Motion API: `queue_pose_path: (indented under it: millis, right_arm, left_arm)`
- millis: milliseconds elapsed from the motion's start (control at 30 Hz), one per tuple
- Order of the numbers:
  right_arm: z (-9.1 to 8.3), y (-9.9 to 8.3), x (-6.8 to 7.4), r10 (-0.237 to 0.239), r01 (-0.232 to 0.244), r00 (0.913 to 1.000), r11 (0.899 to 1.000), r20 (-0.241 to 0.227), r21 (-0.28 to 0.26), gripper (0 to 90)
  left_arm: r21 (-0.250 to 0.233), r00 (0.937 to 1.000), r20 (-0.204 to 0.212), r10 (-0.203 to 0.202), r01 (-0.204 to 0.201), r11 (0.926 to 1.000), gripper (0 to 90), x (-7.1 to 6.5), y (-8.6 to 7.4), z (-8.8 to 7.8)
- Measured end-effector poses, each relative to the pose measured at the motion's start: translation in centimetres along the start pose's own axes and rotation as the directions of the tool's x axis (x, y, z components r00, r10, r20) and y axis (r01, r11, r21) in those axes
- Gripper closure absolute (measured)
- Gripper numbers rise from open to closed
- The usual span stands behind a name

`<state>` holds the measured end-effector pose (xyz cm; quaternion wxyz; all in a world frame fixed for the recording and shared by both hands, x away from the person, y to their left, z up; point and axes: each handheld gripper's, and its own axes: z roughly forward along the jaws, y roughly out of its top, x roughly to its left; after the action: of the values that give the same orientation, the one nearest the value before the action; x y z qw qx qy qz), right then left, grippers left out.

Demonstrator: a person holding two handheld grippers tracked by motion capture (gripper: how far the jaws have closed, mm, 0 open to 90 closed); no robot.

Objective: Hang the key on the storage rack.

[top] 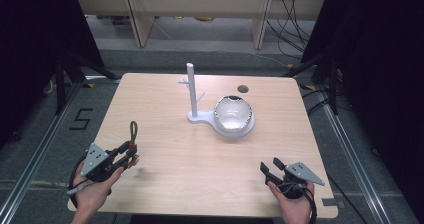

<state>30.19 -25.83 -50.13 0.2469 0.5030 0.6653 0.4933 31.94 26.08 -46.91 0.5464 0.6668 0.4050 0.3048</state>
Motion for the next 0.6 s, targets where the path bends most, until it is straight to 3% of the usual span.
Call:
queue_pose_path:
  millis: [600]
  right_arm:
    - [0.15,-0.10,0.18,-0.008,0.008,1.0000,1.000,0.006,0.005,45.5]
  left_arm:
    - [-0.010,0.9999,-0.011,0.002,-0.002,1.0000,68.6,0.41,0.87,0.65]
